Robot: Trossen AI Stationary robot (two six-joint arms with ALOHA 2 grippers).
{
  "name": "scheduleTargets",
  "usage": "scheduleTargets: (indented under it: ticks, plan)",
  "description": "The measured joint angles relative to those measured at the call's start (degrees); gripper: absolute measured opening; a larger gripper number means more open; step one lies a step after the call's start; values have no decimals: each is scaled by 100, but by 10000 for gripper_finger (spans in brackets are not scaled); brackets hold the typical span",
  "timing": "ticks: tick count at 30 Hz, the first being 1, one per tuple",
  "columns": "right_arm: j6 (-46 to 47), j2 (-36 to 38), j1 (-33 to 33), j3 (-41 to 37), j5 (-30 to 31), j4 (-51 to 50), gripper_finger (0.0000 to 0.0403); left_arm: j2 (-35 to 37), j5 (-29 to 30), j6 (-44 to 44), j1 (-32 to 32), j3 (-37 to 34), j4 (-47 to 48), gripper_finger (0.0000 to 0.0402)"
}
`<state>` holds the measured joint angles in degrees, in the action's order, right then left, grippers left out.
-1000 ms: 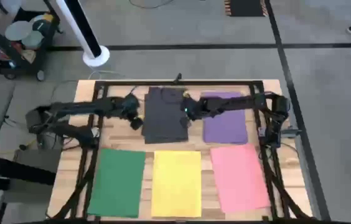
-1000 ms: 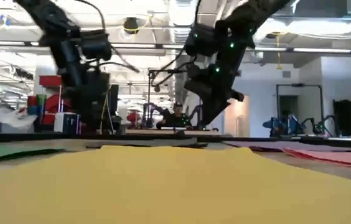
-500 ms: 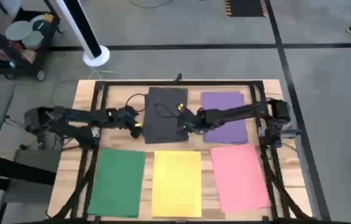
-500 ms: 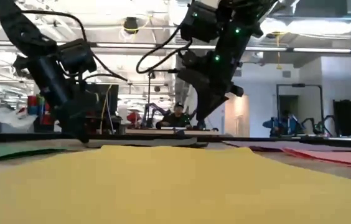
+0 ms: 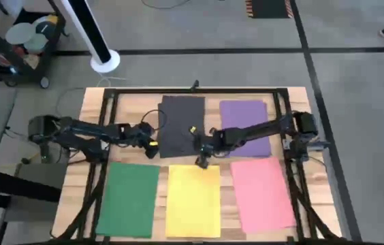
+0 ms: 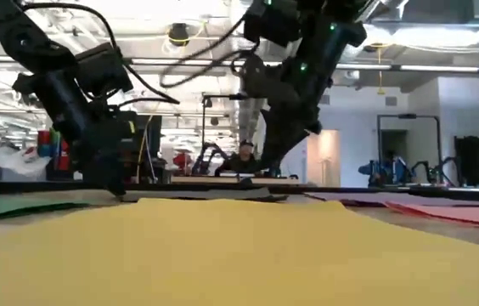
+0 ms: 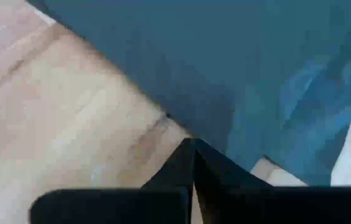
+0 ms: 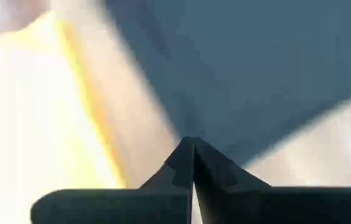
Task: Organize paper
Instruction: Put the black paper on top of the other back paper in the top center of the table
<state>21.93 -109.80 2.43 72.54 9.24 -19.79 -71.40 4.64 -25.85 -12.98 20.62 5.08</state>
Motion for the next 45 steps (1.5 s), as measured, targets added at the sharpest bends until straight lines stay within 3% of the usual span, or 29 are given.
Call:
scheduleTargets:
  ticks: [5,8,18,25,37,45]
  plan:
    - [-91,-570,-43,-2,-348,1166,0,-4,-47,0,34,-6,-247,0]
    - [-15,-933,-123,130,-341,1316,0,-2,-11,5,29,-6,-272,0]
    - [-88,-1656,-191,943,-477,1181,0,0,15,26,41,0,-300,0]
    - [48,-1656,-248,1105,-286,1088,0,3,35,-68,346,0,-326,0]
    - [6,-1615,-201,1103,-152,955,0,458,1855,-1120,944,9,601,0]
    - [6,-1610,-220,1103,-164,953,0,339,1747,-1481,1002,11,741,0]
